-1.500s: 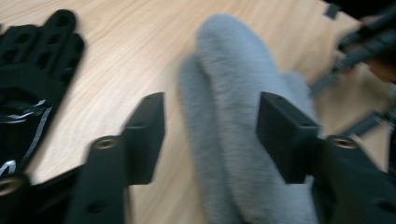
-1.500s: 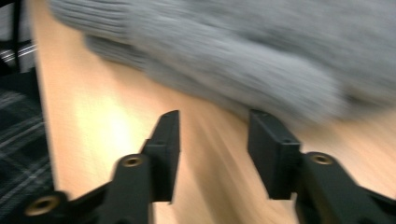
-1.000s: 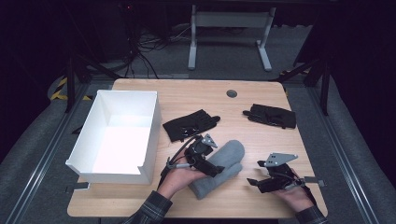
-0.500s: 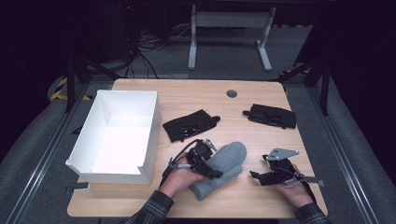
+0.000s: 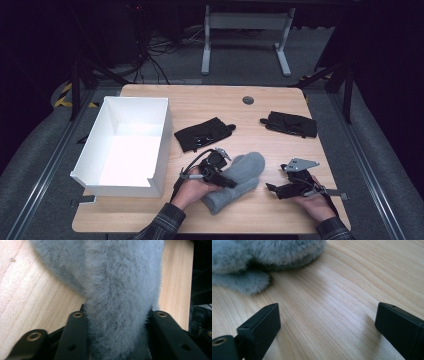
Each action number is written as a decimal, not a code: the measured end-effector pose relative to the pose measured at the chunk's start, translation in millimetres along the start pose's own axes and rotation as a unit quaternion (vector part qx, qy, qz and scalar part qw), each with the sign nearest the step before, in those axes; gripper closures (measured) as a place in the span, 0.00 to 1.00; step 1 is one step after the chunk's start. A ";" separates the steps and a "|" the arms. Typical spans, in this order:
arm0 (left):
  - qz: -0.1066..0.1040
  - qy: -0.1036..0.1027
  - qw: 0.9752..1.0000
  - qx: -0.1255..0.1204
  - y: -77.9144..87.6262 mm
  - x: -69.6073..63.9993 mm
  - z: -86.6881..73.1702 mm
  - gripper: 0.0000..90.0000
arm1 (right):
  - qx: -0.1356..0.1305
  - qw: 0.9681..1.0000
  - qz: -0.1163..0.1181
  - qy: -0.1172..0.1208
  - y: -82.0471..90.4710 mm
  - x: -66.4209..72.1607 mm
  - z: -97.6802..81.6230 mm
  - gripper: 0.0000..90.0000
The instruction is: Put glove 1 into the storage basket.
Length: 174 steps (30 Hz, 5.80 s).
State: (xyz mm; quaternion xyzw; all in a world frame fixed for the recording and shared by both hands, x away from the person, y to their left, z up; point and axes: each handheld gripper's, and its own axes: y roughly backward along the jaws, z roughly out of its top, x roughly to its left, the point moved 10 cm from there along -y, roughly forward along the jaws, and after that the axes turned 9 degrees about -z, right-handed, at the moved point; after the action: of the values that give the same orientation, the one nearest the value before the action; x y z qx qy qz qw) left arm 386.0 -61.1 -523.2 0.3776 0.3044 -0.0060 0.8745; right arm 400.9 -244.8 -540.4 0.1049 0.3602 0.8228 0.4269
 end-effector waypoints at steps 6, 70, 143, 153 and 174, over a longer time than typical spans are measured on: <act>0.001 -0.011 1.000 0.005 6.3 -5.4 0.9 0.76 | 0.000 1.000 0.000 0.000 -0.1 0.1 0.0 0.07; 0.159 0.023 0.976 -0.148 238.9 -32.5 32.3 0.76 | 0.001 1.000 -0.003 0.001 -0.5 -0.3 0.0 0.06; 0.291 0.187 0.921 -0.178 286.8 76.4 -77.6 0.17 | 0.003 1.000 -0.006 -0.001 -1.1 0.5 0.1 0.04; 0.268 0.118 0.940 -0.173 265.1 37.4 -37.1 0.18 | 0.004 1.000 -0.005 -0.002 -1.1 0.5 0.1 0.04; 0.217 0.028 0.963 -0.158 171.6 -19.9 23.2 0.18 | 0.005 1.000 -0.004 -0.001 -0.9 0.4 -0.1 0.04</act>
State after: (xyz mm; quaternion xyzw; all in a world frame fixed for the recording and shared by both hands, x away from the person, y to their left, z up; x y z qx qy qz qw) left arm 423.3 41.8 -387.5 0.2913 0.2363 0.2430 0.8946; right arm 401.1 -244.1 -541.2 0.1065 0.3640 0.8191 0.4304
